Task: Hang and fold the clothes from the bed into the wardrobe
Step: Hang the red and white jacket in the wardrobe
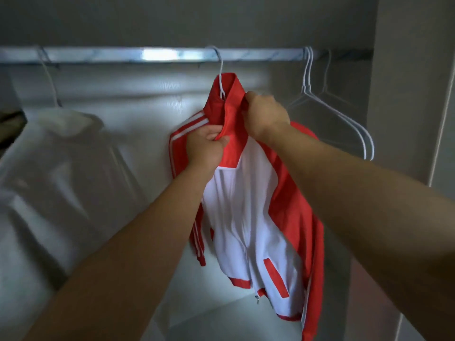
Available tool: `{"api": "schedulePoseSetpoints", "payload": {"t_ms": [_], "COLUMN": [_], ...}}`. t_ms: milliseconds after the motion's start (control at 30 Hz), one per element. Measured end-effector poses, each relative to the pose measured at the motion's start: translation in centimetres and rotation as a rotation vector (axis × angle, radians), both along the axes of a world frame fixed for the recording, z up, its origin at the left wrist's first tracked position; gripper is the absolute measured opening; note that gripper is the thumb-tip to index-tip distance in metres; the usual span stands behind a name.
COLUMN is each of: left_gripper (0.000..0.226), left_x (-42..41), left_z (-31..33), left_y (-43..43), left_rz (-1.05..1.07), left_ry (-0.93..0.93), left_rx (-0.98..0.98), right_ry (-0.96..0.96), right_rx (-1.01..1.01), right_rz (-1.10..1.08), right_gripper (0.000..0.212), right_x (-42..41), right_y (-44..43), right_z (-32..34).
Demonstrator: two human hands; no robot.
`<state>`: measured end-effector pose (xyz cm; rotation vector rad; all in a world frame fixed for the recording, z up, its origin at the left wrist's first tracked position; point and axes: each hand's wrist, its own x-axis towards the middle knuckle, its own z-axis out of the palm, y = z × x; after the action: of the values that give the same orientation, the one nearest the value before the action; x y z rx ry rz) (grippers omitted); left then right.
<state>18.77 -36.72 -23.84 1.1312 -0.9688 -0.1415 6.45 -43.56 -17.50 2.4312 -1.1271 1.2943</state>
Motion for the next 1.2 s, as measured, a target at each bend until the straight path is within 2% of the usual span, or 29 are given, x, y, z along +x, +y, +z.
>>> {"api": "schedulePoseSetpoints", "payload": {"t_ms": [167,267,367,433,533,633,733,833,900,967,1000,1067,1133,1200], "left_gripper": [0.028,0.027,0.022,0.021,0.022,0.008,0.011,0.015,0.014,0.007,0.013,0.030,0.037,0.033], "left_x": [0.0,-0.1,-0.3,-0.3,0.6,2.8,3.3,2.5,2.4,3.0,3.5,4.6,5.4,5.8], "left_z": [-2.1,-3.0,-4.2,-5.3,-8.2,-14.7,-25.2,-34.4,-38.3,-40.7,-41.6,-43.1,-43.8,-44.1], "left_y": [-1.0,-0.7,-0.2,0.3,1.2,2.4,3.9,5.1,5.5,6.1,6.5,7.3,7.5,7.0], "left_rz": [-0.022,-0.006,0.047,0.063,0.026,0.125,0.236,0.231,0.243,0.212,0.171,0.082,0.017,-0.039], "left_ry": [-0.034,-0.033,-0.104,-0.135,-0.037,0.193,0.345,0.495,0.642,0.857,0.980,1.164,1.233,1.260], "left_rx": [-0.050,-0.065,-0.077,-0.072,-0.079,0.002,0.272,0.566,0.684,0.793,0.837,0.883,0.860,0.780], "right_ry": [0.028,-0.097,-0.207,-0.189,-0.148,-0.162,-0.119,-0.110,-0.091,-0.090,-0.135,-0.346,-0.592,-0.757], "right_rx": [-0.191,-0.286,-0.441,-0.428,-0.097,0.392,0.803,1.144,1.284,1.435,1.522,1.752,1.982,2.100], "right_rz": [-0.078,-0.130,-0.127,-0.014,0.124,0.056,-0.112,-0.217,-0.201,-0.103,-0.055,-0.036,-0.083,-0.144], "right_gripper": [0.044,0.053,0.048,0.040,0.037,0.049,0.067,0.089,0.091,0.081,0.074,0.065,0.064,0.059], "right_x": [-1.1,-1.9,-2.3,-2.0,-0.4,1.1,0.7,-0.4,-0.4,0.2,0.6,1.3,1.7,2.0], "right_y": [-0.5,0.6,2.2,3.1,4.1,4.8,5.3,6.1,6.3,6.4,6.5,6.7,6.4,5.8], "right_z": [-3.8,-7.0,-12.5,-17.7,-25.8,-33.0,-39.4,-44.3,-46.5,-47.9,-48.3,-48.9,-49.2,-49.9]}}
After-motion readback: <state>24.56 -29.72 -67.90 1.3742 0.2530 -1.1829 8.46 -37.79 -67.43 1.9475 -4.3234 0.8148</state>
